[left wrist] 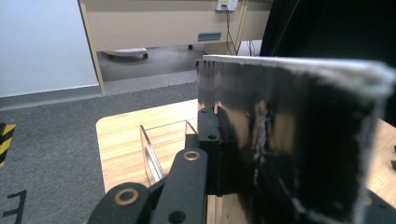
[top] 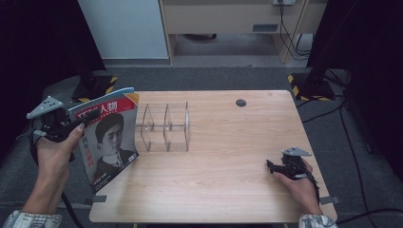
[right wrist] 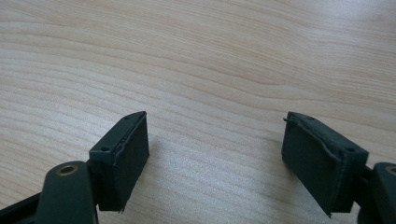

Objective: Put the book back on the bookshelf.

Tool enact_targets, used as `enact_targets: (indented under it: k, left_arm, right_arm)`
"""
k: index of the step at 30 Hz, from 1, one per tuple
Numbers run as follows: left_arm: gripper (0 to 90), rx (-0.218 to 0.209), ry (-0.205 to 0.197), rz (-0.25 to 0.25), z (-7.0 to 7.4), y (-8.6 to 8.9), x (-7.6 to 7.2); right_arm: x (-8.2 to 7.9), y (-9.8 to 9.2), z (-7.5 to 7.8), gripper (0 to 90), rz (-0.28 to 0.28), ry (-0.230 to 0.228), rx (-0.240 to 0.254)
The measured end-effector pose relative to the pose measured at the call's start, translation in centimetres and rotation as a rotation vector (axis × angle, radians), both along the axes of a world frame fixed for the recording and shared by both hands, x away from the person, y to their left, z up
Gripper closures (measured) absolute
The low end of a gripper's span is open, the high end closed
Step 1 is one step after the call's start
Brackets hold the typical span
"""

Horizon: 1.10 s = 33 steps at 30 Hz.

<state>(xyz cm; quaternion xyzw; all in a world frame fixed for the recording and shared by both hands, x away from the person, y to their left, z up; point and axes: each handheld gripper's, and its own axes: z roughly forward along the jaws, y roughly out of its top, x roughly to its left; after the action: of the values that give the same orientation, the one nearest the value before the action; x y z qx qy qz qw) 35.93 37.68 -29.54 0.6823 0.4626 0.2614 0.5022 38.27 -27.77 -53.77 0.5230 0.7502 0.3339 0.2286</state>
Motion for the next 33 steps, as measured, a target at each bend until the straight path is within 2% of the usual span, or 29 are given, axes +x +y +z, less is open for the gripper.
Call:
enact_targets:
  k: [6, 14, 17, 20, 24, 29, 33]
  left_arm:
    - [86.7, -0.007, -0.018, 0.026, 0.0, -0.2, 0.7]
    - [86.7, -0.021, -0.045, 0.036, -0.8, -0.6, 2.0]
    - [86.6, -0.027, -0.052, 0.054, -0.7, -0.7, 2.9]
    - [86.6, -0.025, -0.08, 0.062, -0.5, -0.8, 3.8]
    - [86.6, -0.018, -0.079, 0.08, -1.1, -0.9, 4.5]
    - [86.6, -0.056, -0.109, 0.106, -1.8, -0.8, 5.0]
    - [86.7, -0.062, -0.138, 0.114, -2.0, -1.0, 5.3]
  right_arm:
    - [0.0, 0.0, 0.0, 23.2, 0.0, 0.001, 0.001]
    - [0.0, 0.0, 0.0, 23.2, 0.0, 0.001, 0.002]
    - [0.0, 0.0, 0.0, 23.1, 0.0, 0.001, 0.002]
    - [0.0, 0.0, 0.0, 23.1, 0.0, 0.001, 0.002]
    - [0.0, 0.0, 0.0, 23.1, 0.001, 0.001, 0.001]
    - [0.0, 0.0, 0.0, 23.2, 0.001, 0.001, 0.001]
    - [0.0, 0.0, 0.0, 23.2, 0.001, 0.001, 0.002]
